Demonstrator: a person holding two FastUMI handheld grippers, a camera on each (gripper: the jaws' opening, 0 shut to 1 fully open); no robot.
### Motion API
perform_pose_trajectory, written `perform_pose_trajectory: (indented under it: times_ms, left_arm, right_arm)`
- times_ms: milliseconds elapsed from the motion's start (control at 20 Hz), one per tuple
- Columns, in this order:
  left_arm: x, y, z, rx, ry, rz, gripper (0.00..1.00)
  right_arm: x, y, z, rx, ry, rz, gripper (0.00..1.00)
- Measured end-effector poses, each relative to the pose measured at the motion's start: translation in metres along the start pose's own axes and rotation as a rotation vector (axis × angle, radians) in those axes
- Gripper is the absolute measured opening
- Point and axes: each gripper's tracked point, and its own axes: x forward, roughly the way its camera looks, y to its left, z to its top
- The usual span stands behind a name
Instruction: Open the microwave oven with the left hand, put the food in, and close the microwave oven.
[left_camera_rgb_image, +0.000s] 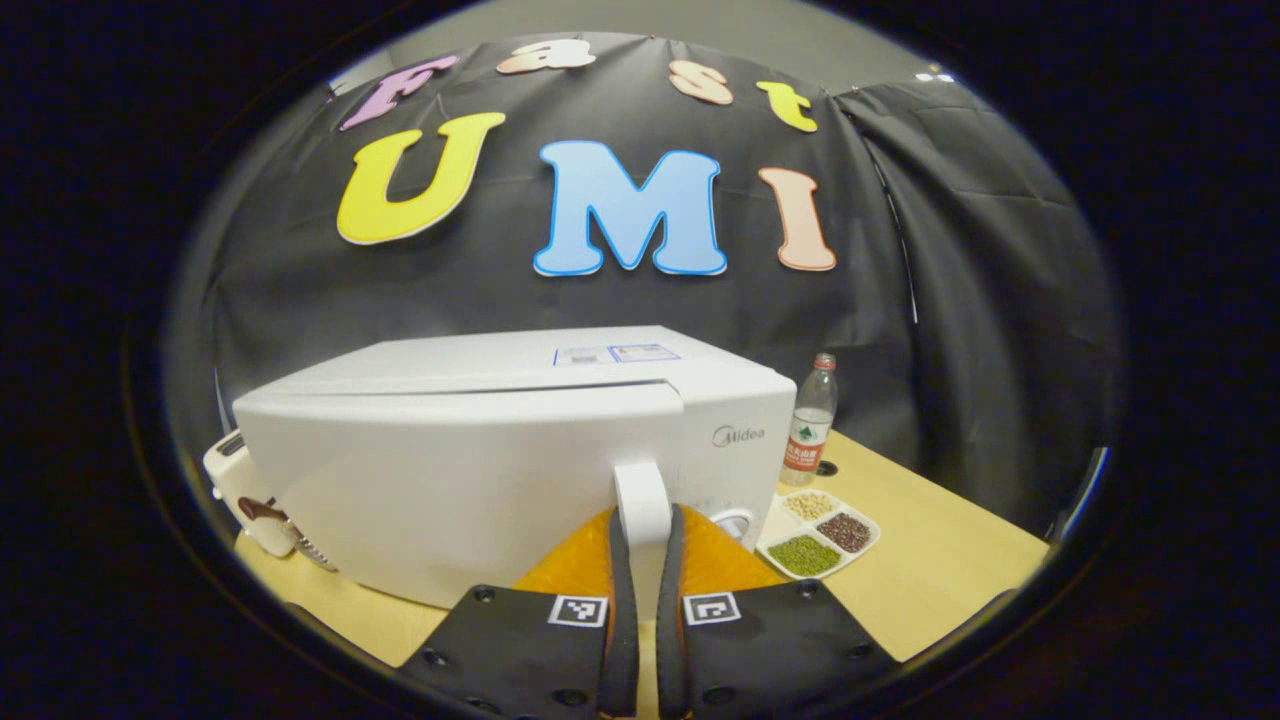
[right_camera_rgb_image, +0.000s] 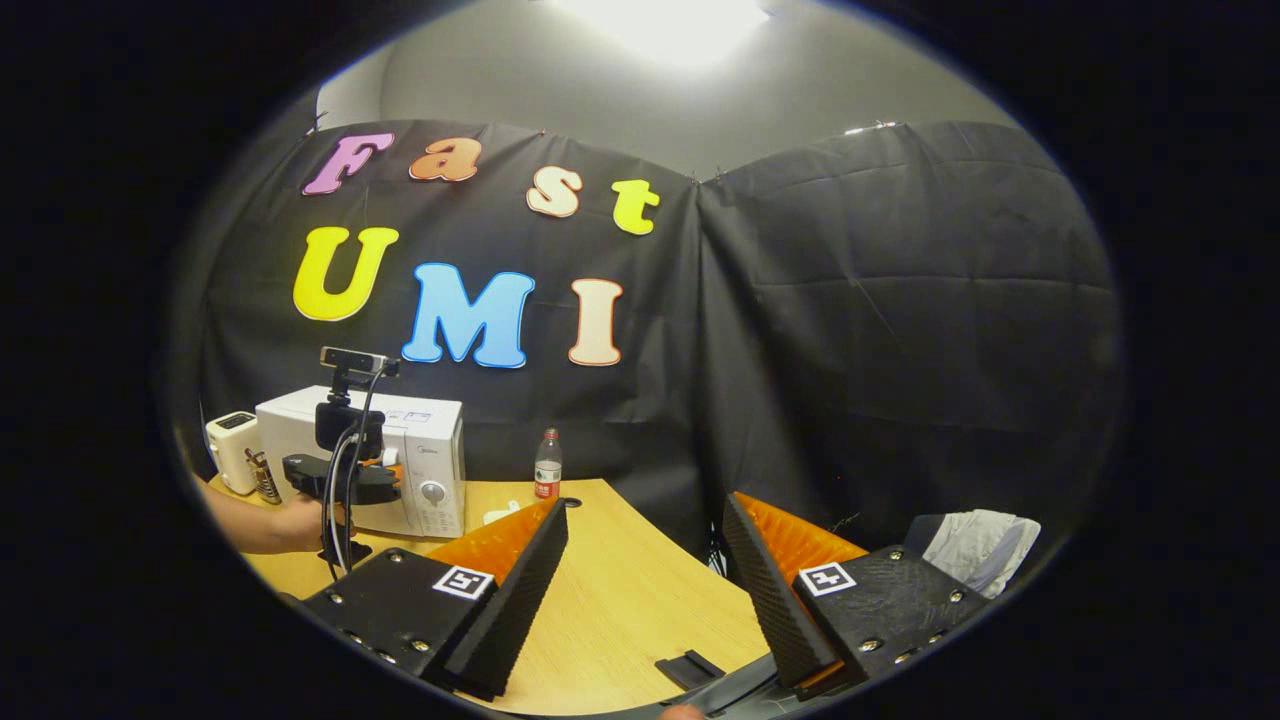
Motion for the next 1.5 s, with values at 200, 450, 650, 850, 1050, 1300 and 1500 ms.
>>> perform_pose_trajectory:
  times_ms: [200, 450, 650, 850, 1050, 1300, 1500]
  left_arm:
    - [-0.045, 0.002, -0.007, 0.029, -0.034, -0.030, 0.13]
    - [-0.088, 0.011, -0.016, 0.046, -0.029, -0.035, 0.13]
    - [-0.123, 0.022, -0.025, 0.054, -0.017, -0.007, 0.17]
    - [-0.159, 0.040, -0.035, 0.057, -0.004, 0.060, 0.13]
    - [-0.197, 0.066, -0.045, 0.058, 0.014, 0.154, 0.16]
    - [-0.240, 0.105, -0.059, 0.061, 0.020, 0.276, 0.13]
    - [-0.262, 0.132, -0.065, 0.047, 0.023, 0.316, 0.13]
  right_arm:
    - [0.010, 0.014, 0.006, 0.026, -0.021, 0.067, 0.95]
    - [0.010, 0.037, 0.009, 0.039, -0.039, 0.196, 0.95]
    - [0.009, 0.050, 0.011, 0.035, -0.055, 0.303, 0.95]
    - [0.005, 0.055, 0.015, 0.060, -0.075, 0.389, 0.95]
    - [-0.005, 0.057, 0.015, 0.092, -0.081, 0.486, 0.95]
    - [-0.009, 0.065, 0.015, 0.086, -0.086, 0.573, 0.95]
    - [-0.017, 0.086, 0.017, 0.097, -0.079, 0.620, 0.95]
